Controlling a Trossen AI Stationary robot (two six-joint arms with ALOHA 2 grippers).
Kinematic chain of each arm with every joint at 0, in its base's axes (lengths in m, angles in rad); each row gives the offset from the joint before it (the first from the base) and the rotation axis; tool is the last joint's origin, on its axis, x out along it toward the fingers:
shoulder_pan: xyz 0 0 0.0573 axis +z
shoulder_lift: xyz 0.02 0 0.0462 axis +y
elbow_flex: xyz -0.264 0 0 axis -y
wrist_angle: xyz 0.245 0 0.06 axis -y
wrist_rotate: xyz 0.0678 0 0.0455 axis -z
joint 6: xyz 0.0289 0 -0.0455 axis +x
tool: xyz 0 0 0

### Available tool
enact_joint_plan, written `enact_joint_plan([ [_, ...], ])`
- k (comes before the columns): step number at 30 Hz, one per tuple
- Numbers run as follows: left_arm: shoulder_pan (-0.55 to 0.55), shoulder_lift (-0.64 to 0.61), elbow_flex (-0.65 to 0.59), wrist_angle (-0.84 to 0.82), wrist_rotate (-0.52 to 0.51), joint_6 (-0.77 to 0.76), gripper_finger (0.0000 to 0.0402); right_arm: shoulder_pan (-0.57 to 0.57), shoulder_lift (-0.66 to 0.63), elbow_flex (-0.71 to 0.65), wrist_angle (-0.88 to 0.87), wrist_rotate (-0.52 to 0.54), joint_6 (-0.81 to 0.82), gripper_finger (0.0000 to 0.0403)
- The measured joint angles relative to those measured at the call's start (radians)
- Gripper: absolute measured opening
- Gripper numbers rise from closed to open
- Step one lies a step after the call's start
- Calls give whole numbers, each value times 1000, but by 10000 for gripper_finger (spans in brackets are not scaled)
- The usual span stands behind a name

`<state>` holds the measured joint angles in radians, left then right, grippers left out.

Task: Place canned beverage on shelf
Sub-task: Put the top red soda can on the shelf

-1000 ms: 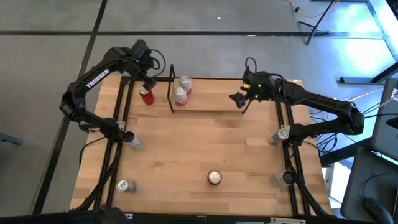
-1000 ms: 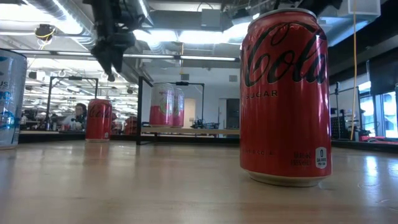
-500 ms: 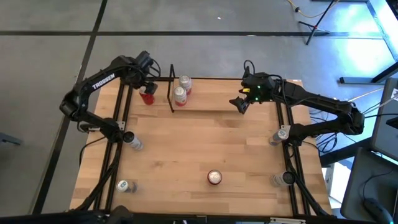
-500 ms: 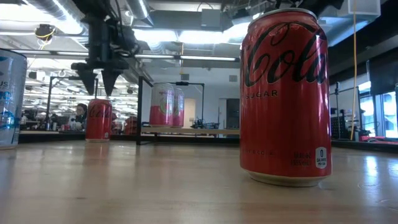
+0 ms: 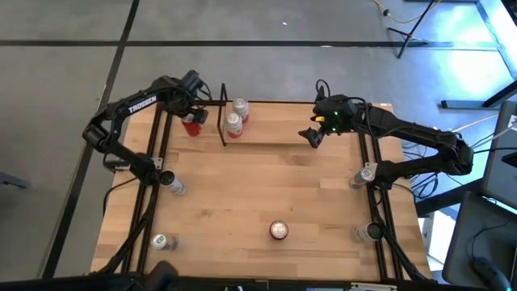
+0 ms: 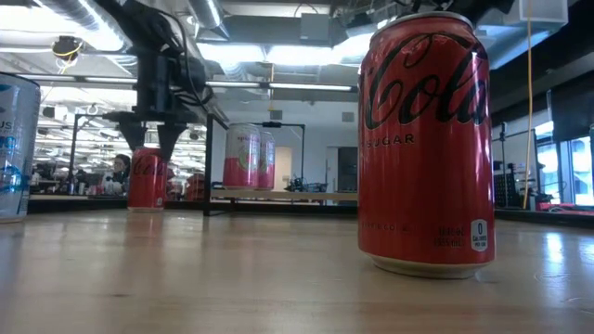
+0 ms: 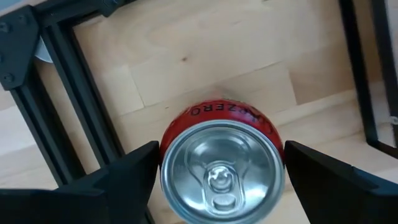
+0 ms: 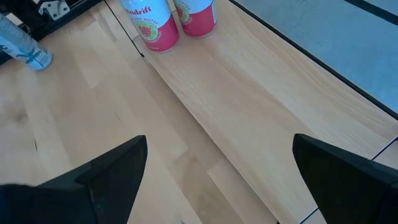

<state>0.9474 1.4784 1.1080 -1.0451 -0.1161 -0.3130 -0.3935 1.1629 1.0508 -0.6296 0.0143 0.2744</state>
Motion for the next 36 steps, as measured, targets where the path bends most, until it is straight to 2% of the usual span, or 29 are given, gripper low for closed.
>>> enact_joint_plan([
  [5,0,31,1,-7,22,0,311,0,0,0,-5,0,-21,386],
  [9,-12,26,2,-27,19,3,279,0,0,0,-10,0,-33,386],
  [11,-23,9,-1,-58,18,2,263,0,0,0,-10,0,-48,386],
  [16,-82,-84,42,-215,27,-25,260,0,0,0,-6,0,-78,386],
  [22,-206,-179,219,-451,60,-91,260,0,0,0,11,0,-91,386],
  [29,-377,-195,488,-509,128,-189,260,0,0,0,110,0,-89,386],
  [36,-544,-113,692,-461,164,-246,260,0,0,0,243,-7,-102,385],
])
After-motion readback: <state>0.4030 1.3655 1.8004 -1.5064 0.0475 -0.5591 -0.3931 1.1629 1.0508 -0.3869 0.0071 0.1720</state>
